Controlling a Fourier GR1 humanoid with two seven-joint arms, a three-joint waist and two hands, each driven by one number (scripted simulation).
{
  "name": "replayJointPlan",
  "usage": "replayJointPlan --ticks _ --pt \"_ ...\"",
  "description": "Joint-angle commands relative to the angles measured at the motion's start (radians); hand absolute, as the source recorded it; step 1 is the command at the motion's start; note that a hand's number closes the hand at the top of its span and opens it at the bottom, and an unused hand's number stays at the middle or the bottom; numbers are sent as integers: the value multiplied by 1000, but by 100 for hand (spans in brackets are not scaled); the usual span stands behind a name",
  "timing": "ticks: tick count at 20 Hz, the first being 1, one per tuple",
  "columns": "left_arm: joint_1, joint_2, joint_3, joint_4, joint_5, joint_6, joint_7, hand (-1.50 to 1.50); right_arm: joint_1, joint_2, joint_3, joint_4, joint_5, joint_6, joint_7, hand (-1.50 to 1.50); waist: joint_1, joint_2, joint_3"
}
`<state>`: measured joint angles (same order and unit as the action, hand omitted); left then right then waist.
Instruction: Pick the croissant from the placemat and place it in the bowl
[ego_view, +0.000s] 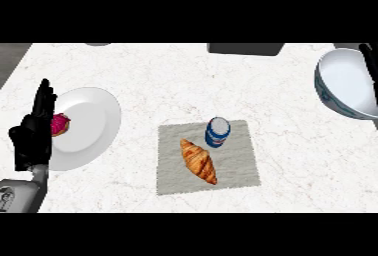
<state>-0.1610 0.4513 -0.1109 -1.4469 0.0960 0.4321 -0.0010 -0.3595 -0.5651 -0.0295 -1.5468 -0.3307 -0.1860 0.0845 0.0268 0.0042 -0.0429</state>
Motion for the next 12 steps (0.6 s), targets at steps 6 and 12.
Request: replayJointPlan --ticks 6,12 --pt "-61 -16 -59 -24 38 -111 12 0 -281 -15 441 -282 183 337 -133 150 102 -7 32" --pt "-12 18 -1 -17 100 -142 70 0 -46 -125 623 -334 756 58 12 -150 -38 -17 42"
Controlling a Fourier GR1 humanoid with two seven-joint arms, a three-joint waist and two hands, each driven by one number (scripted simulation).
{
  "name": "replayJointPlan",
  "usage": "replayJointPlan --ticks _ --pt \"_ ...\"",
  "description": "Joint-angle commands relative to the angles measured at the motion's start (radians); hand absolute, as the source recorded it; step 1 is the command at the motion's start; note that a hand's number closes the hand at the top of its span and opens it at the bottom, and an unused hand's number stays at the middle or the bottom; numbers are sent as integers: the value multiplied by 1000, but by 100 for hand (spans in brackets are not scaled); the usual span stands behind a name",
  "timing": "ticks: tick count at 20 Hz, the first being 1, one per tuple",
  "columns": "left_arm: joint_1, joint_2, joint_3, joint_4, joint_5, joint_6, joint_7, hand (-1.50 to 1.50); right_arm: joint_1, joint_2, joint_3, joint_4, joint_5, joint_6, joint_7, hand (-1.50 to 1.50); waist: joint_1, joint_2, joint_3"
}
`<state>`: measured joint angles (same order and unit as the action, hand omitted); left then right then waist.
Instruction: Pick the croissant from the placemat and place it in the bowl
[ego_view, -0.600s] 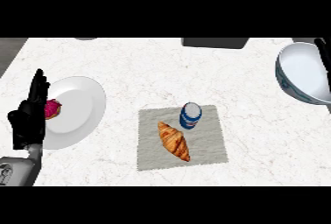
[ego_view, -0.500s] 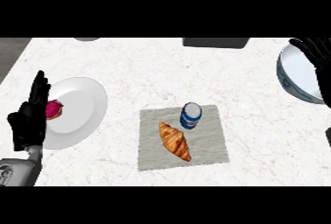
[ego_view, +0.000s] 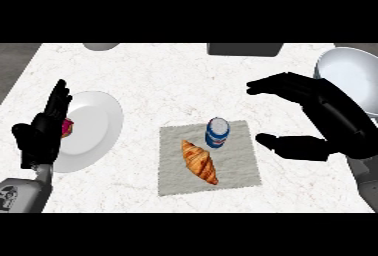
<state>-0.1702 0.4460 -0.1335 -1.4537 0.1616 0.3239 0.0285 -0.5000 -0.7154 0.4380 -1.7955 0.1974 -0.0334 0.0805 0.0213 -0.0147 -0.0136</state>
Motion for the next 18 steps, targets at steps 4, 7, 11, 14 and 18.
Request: replayJointPlan --ticks 4,7,11,14,18 --pt "39 8 26 -24 33 -32 21 0 196 47 327 -143 470 -141 47 -150 -29 7 13" --pt "60 -3 47 -23 50 -67 -15 0 264 59 360 -226 595 -127 164 -150 -30 9 13" --pt "8 -19 68 -8 22 -85 17 0 202 204 345 -248 647 31 288 -150 -23 14 13" --pt "4 -27 43 -47 -1 -63 64 0 58 315 355 -271 648 204 414 -150 -18 13 12" --pt "41 -15 76 -53 5 -93 25 0 -69 491 388 -149 679 332 520 -150 -7 14 12"
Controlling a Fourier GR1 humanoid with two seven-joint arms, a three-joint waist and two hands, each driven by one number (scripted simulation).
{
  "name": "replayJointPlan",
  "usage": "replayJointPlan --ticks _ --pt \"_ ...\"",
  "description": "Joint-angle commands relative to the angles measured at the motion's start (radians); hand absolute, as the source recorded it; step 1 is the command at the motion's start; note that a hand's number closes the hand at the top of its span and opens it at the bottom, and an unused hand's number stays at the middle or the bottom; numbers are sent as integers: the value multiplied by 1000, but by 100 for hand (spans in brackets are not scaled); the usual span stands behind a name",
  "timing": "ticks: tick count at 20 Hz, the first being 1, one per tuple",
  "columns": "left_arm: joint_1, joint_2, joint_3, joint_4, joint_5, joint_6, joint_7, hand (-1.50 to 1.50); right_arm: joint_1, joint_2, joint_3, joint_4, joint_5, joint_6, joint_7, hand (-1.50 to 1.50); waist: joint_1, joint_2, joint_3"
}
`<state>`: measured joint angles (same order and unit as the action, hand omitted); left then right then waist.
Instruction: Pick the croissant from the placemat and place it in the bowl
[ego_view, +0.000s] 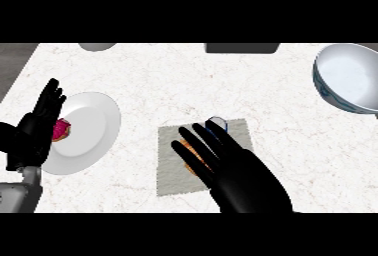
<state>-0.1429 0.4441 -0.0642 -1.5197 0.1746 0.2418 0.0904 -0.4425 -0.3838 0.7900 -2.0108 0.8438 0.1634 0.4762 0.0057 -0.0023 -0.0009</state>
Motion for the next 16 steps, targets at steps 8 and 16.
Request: replayJointPlan --ticks 8,16 --pt "17 -23 -3 -3 -18 -22 -15 0 -331 311 -15 336 -45 481 263 -150 16 2 -1" --pt "-47 -27 23 -5 -25 -24 56 0 -377 381 -29 542 -127 615 291 -150 7 3 0"
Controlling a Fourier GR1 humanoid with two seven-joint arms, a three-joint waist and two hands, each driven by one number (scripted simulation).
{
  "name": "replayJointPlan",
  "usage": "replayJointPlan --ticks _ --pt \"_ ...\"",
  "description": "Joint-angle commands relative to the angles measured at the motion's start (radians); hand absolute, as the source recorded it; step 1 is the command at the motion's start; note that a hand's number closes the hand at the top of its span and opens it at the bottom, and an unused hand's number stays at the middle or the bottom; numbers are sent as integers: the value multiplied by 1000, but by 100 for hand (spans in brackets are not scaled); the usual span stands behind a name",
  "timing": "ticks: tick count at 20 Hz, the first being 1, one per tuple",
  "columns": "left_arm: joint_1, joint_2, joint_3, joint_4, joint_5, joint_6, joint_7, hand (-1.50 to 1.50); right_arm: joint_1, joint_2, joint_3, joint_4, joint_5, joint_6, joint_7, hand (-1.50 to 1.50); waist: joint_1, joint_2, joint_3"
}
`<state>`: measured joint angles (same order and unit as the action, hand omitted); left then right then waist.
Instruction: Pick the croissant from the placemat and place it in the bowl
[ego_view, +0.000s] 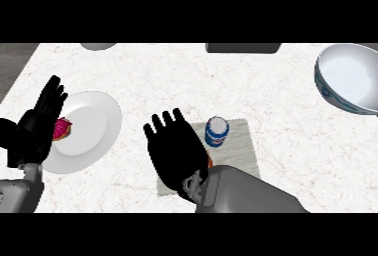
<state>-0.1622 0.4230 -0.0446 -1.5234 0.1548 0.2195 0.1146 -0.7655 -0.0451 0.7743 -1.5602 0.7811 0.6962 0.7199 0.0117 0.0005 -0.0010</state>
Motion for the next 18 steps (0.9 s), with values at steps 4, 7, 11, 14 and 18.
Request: replayJointPlan --ticks 4,7,11,14,18 --pt "-10 -10 18 41 -10 -21 -21 0 16 44 74 163 -41 96 87 -150 -2 1 0" --pt "38 -6 30 -20 -6 -37 -27 0 -7 44 64 203 -73 126 107 -150 2 -1 0" --pt "84 -12 40 -69 -21 -31 -10 0 32 45 87 232 40 119 74 -150 -2 -2 1" --pt "-13 -42 31 7 -43 -22 20 0 -2 -16 135 221 114 17 -52 -150 -9 0 1" --pt "-18 -46 51 16 -46 -44 22 0 27 33 167 250 205 -42 -76 -150 -8 0 1"
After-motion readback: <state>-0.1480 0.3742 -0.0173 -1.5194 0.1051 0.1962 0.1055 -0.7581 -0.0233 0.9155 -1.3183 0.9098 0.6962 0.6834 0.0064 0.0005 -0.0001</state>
